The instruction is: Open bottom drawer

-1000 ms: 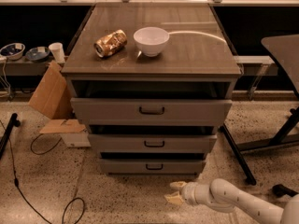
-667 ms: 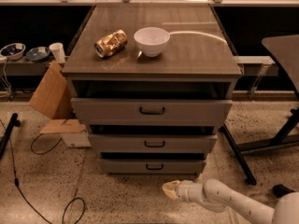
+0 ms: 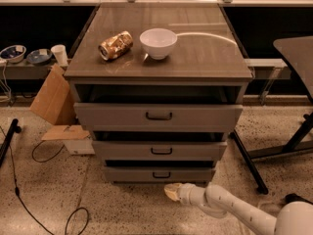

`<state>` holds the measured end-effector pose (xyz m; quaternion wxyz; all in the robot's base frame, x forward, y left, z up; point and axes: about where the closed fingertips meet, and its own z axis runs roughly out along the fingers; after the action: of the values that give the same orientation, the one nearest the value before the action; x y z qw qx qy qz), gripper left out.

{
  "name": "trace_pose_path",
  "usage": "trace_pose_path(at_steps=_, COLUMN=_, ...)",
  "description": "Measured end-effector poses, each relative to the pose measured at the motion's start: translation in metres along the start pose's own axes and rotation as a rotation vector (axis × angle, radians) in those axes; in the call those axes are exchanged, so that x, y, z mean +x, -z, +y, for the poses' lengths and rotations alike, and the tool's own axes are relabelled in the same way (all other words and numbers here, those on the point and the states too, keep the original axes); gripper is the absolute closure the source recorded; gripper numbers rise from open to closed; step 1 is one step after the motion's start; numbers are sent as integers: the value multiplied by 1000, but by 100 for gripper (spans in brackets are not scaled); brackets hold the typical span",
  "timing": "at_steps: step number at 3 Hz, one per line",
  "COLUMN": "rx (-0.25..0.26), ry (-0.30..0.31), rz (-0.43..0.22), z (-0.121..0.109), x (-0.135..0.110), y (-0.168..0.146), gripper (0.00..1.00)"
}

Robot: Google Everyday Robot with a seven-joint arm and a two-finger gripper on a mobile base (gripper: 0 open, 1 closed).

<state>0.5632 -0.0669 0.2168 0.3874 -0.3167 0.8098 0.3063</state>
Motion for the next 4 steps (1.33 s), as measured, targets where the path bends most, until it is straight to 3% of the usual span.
trace_pose_path(at_steps=4, rx=-5, ry=32, rz=-162, z=-19, x=-64, y=-31, gripper=100)
